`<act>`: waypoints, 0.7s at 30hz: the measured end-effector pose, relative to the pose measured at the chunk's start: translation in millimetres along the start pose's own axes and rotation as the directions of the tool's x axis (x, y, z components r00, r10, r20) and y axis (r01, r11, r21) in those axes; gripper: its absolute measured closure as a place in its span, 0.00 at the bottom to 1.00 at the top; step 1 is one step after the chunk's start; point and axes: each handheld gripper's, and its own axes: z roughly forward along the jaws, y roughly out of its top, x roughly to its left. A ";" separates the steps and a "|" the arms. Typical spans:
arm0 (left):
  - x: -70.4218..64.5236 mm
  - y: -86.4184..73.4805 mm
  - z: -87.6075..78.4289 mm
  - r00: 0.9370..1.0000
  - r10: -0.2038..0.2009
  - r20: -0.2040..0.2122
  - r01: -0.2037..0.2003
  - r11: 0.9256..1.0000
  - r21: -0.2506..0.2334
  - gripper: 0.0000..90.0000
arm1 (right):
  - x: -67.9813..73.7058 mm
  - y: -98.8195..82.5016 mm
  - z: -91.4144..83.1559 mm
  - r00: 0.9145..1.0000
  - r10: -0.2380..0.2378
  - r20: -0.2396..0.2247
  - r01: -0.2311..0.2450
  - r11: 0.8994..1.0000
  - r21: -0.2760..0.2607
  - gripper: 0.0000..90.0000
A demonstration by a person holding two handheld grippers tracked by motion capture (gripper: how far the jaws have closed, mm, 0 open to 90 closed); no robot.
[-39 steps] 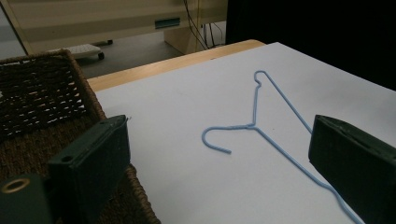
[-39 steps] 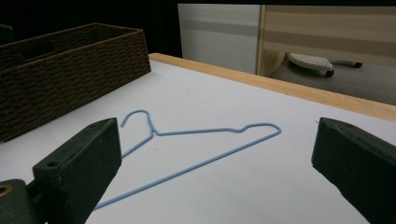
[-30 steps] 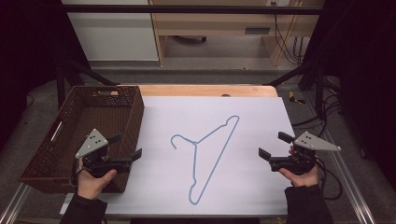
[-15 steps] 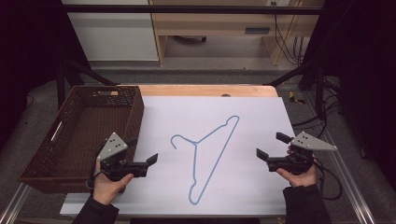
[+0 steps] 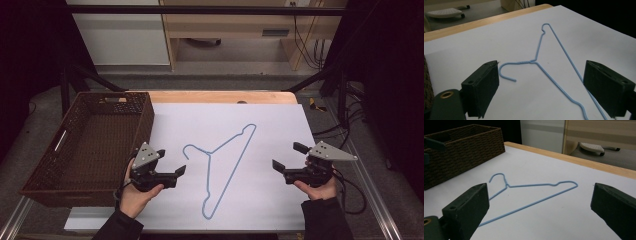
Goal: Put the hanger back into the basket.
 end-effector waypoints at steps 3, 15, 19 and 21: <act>-4.8 2.3 10.2 1.000 -0.017 0.003 0.017 1.000 0.002 0.16 | 0.0 0.1 -0.2 1.000 0.001 0.000 -0.001 1.000 -0.001 0.03; -28.2 7.1 60.4 0.996 -0.083 -0.036 0.084 0.996 0.029 0.23 | 0.6 0.4 -0.4 1.000 0.000 -0.006 0.000 1.000 -0.005 0.03; -34.8 5.5 75.4 0.994 -0.076 -0.072 0.080 0.995 0.052 0.25 | 1.7 0.8 0.9 1.000 -0.002 -0.007 0.002 1.000 -0.006 0.03; -37.5 3.3 81.1 0.993 -0.097 -0.068 0.101 0.993 0.054 0.27 | 1.9 0.6 1.4 1.000 -0.002 -0.012 0.002 1.000 -0.005 0.03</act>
